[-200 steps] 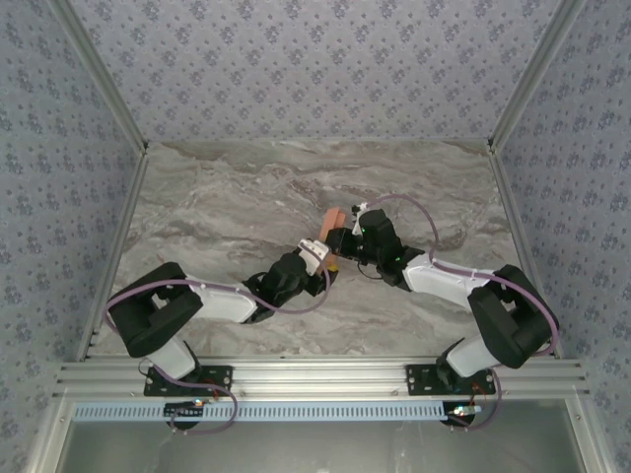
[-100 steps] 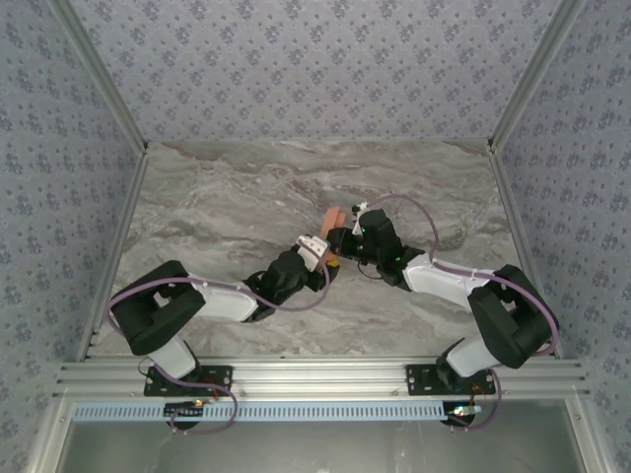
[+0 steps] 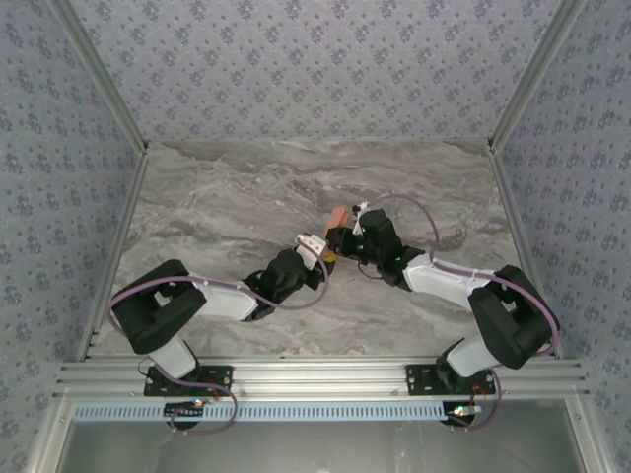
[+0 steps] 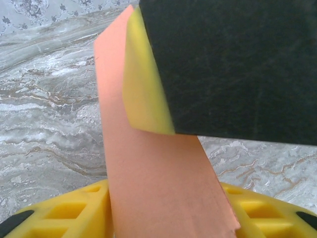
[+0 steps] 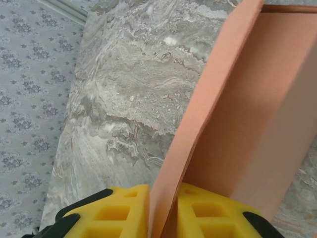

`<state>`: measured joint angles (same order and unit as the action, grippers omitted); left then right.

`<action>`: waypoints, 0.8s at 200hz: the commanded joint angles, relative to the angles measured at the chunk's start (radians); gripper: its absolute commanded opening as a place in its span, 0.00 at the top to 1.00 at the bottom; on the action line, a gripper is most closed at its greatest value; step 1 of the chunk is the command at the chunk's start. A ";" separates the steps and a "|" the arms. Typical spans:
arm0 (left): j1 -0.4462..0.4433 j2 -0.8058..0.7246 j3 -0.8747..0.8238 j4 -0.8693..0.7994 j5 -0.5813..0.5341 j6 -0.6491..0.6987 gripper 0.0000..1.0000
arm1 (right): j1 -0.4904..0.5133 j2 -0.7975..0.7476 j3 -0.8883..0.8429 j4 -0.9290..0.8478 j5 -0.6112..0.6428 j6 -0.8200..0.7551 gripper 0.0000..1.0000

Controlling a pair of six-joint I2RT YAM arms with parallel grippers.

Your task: Fold the paper box

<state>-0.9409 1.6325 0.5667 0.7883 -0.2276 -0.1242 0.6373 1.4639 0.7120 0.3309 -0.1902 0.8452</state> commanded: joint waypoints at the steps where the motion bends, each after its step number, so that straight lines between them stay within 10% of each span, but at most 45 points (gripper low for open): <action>1: 0.017 -0.001 -0.013 0.043 0.024 0.002 0.54 | -0.008 -0.033 0.013 -0.099 0.019 -0.029 0.72; 110: 0.109 -0.057 -0.004 -0.031 0.240 0.092 0.60 | -0.138 -0.288 0.066 -0.434 0.060 -0.361 0.47; 160: 0.207 -0.099 0.068 -0.178 0.540 0.223 0.63 | -0.217 -0.290 0.116 -0.526 -0.027 -0.674 0.45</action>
<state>-0.7712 1.5742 0.5678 0.7086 0.1040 -0.0063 0.4522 1.1870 0.7994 -0.1154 -0.1577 0.3954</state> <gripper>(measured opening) 0.400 0.553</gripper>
